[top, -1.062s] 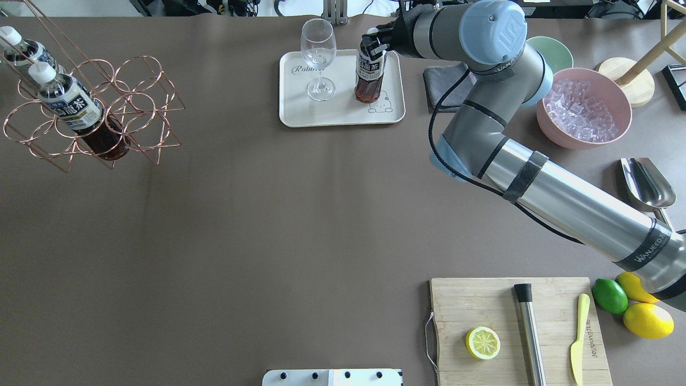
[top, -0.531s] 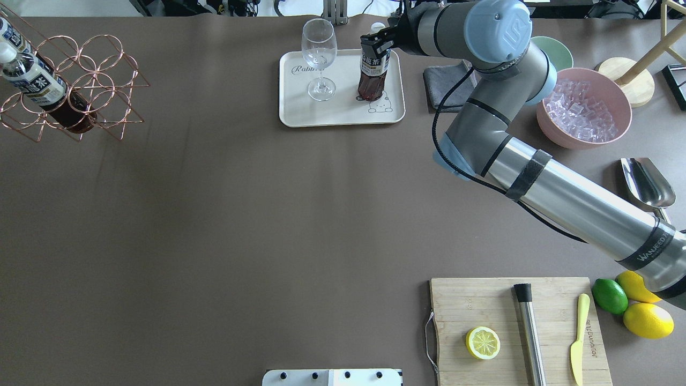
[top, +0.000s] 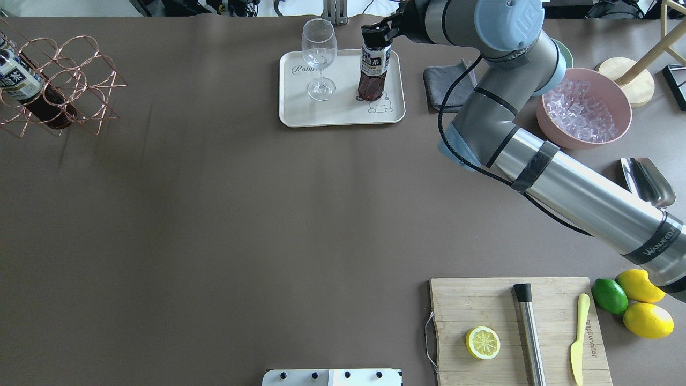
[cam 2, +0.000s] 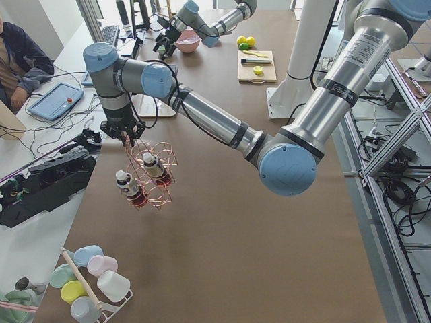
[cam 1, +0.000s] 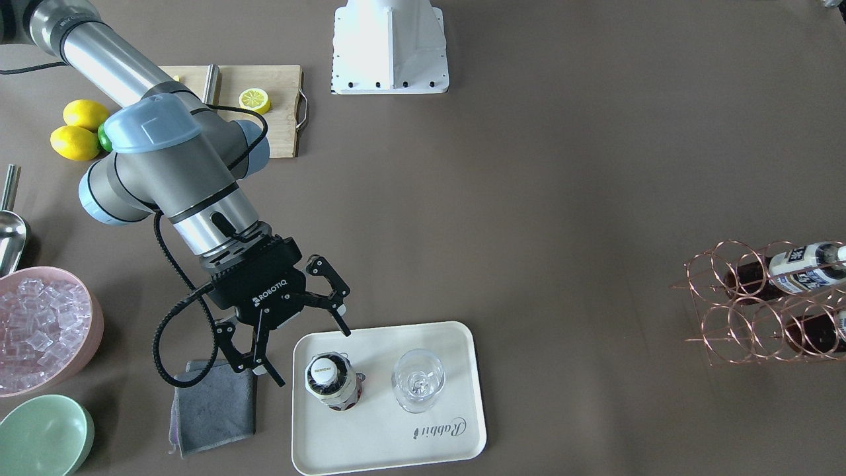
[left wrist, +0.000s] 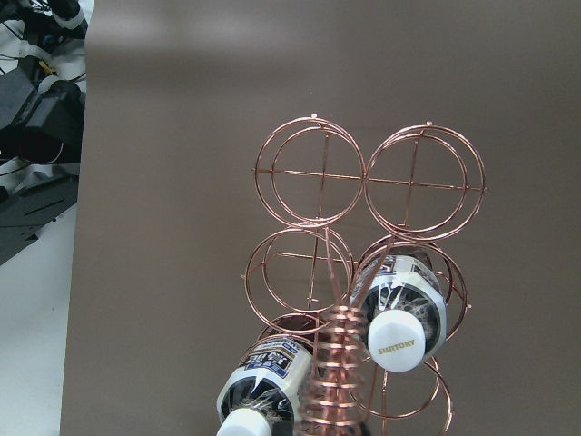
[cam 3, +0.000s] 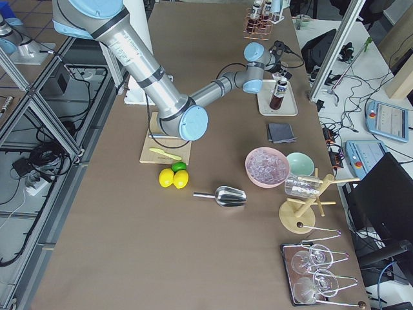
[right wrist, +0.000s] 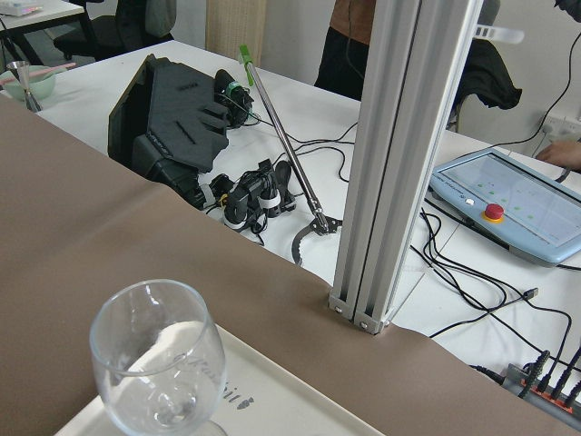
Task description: Take tea from basket to plate
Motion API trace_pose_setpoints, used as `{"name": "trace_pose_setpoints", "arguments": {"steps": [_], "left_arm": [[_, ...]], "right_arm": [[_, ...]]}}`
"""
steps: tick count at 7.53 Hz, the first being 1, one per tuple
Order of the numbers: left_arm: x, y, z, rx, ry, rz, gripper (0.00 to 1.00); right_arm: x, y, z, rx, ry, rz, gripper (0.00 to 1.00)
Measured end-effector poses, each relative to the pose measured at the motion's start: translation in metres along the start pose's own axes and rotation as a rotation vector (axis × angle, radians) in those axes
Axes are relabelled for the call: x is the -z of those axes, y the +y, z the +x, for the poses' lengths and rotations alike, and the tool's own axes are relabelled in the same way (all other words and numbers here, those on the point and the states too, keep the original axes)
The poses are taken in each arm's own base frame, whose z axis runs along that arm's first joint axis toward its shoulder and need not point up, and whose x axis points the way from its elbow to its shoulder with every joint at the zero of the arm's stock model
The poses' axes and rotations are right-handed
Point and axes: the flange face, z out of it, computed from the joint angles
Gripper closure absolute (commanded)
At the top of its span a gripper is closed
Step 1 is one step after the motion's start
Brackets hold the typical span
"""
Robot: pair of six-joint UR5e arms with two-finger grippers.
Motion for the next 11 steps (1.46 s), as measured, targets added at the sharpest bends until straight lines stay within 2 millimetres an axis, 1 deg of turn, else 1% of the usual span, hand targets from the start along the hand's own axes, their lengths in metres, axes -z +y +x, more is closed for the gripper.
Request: {"name": "trace_pose_setpoints", "arguments": {"steps": [1,2,3,5,6,7,9,10,11], "left_arm": [[-0.007,0.018,-0.008,0.005,0.001,-0.002,1.0],[-0.015,0.032,-0.013,0.01,0.004,-0.003,1.0],[-0.026,0.045,-0.02,0.012,0.005,-0.005,1.0],[-0.047,0.066,-0.028,0.008,0.0,-0.005,1.0],[-0.052,0.071,-0.029,0.008,0.0,-0.006,1.0],[-0.055,0.073,-0.029,0.008,0.001,-0.006,1.0],[-0.058,0.072,-0.028,0.002,-0.001,-0.005,1.0],[-0.064,0.075,-0.026,-0.003,-0.005,-0.004,1.0],[-0.068,0.078,-0.023,-0.008,-0.01,-0.003,0.97]], "right_arm": [[0.009,-0.006,0.004,-0.004,-0.001,0.005,0.01],[0.029,-0.002,0.014,-0.028,0.013,0.001,0.01],[0.061,0.002,0.025,-0.053,0.045,-0.018,0.01],[0.134,0.006,0.039,-0.092,0.156,-0.097,0.01],[0.164,0.018,0.054,-0.111,0.231,-0.152,0.01],[0.184,0.036,0.075,-0.135,0.308,-0.225,0.01],[0.2,0.074,0.117,-0.196,0.416,-0.388,0.0],[0.208,0.096,0.137,-0.247,0.43,-0.473,0.0],[0.222,0.126,0.163,-0.313,0.428,-0.56,0.0]]}}
